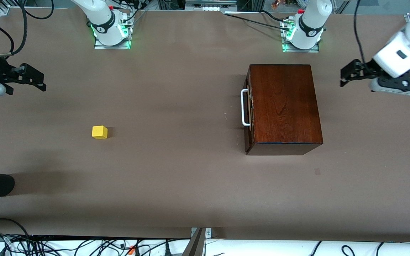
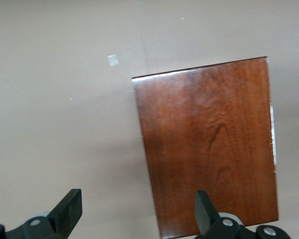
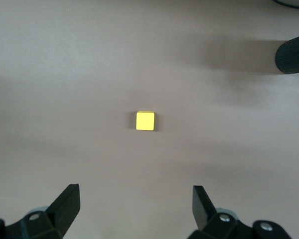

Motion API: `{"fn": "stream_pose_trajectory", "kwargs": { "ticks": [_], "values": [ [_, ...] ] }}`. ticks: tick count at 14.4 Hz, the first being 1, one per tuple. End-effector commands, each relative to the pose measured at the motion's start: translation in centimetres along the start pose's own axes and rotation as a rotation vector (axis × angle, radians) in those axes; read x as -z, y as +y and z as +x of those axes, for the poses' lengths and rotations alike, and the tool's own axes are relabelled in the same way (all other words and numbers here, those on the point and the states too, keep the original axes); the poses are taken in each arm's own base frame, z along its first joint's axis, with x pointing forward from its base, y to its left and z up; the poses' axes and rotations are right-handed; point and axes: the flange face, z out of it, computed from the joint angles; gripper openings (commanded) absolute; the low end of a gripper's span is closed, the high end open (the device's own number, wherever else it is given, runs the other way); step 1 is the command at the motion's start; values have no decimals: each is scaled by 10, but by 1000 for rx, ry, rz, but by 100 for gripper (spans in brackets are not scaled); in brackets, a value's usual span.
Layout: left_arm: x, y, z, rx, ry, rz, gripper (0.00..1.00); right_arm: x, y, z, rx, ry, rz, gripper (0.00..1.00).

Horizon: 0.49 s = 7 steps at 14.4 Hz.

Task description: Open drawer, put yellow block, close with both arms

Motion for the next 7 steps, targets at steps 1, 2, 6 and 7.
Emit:
{"fn": "stream_pose_trajectory", "kwargs": {
  "ticks": [1, 2, 6, 7],
  "values": [
    [-6, 49, 4, 32, -16, 11, 100, 5, 2, 2, -12, 8, 17, 100],
    [-7, 69, 2, 37, -14, 16, 100, 5, 2, 2, -12, 8, 17, 100],
    [-25, 155, -4, 65, -13, 26, 100, 5, 2, 3, -12, 7, 17, 100],
    [-32, 175, -7, 72, -12, 51, 100, 5, 2, 3, -12, 8, 17, 100]
  ]
}}
